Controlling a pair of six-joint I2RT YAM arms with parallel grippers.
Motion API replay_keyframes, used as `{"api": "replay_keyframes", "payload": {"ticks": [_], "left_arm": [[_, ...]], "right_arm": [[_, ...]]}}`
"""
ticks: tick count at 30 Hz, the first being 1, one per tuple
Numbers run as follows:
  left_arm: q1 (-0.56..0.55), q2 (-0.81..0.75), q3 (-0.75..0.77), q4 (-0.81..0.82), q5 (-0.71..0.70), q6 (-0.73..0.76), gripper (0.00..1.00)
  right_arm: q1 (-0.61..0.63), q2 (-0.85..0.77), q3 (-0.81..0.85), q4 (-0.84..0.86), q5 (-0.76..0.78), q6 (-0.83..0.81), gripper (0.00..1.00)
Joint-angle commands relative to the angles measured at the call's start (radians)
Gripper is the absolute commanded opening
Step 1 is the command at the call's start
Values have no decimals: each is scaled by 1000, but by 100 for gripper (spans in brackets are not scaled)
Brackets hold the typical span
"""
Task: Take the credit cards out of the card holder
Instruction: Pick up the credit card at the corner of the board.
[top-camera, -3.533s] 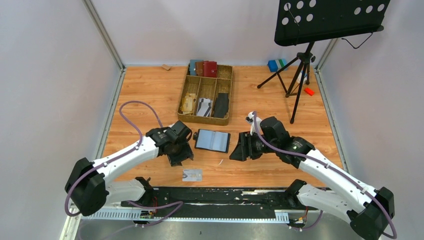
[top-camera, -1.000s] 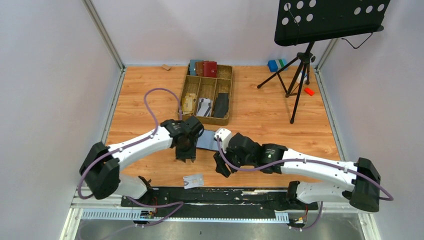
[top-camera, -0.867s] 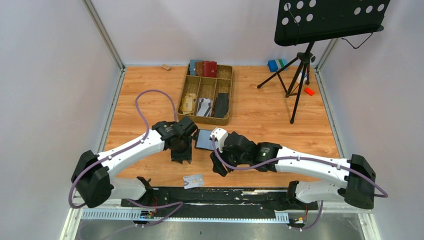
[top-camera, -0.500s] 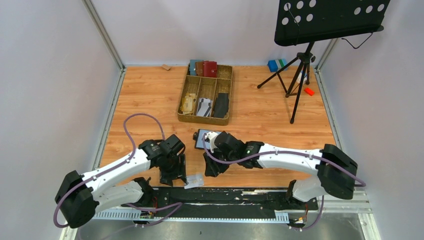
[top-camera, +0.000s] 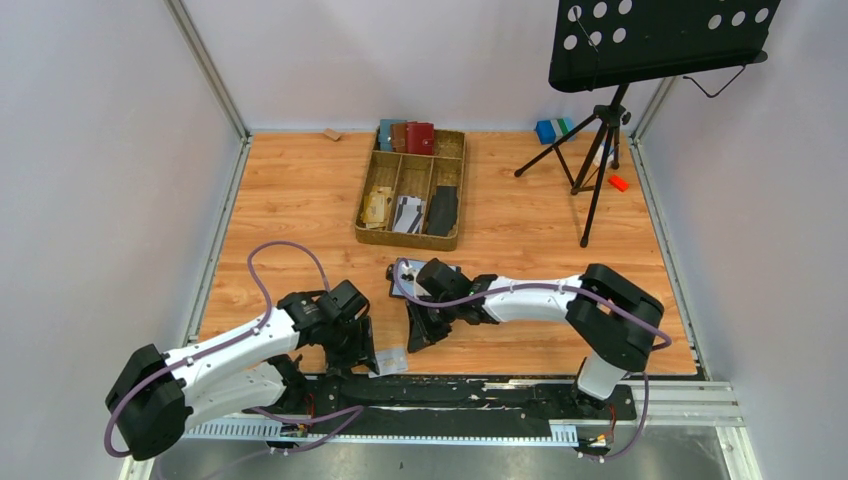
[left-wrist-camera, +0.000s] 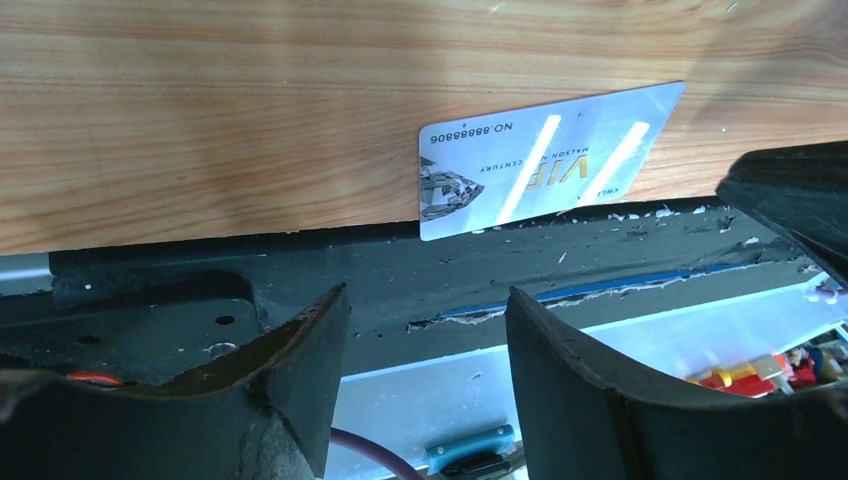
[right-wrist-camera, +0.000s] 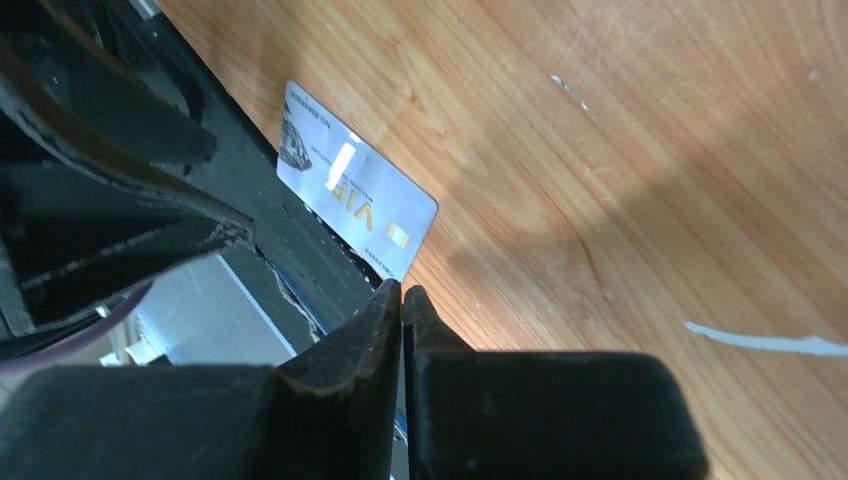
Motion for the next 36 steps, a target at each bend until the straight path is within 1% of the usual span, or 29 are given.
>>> {"api": "replay_keyframes", "payload": {"ticks": [1,3,9,15,21,25,36], "left_arm": [[-31,-8,-2,39,-26,-45,65],[-39,-10,-13,60,-35,-59,64],[-47,-11,-57,128,-56,-74,60],[-47,-6,-72,178,-91,-63,58],[-48,-2,-101,232,-102,-73,55],[-48,-1,-135,286,-82,-92,54],[-48,-11,-157,330,-65,-120,49]], "right_arm": [[5,35,99,-16,-30,32,3],[5,55,115,-33,-36,37,0],[4,121,141,-57,-50,47,0],[1,166,152,-60,-72,49,0],[-1,179,151,-63,-86,47,0],[-2,185,153,-64,-93,43,0],[-5,210,151,-65,-102,45,0]]}}
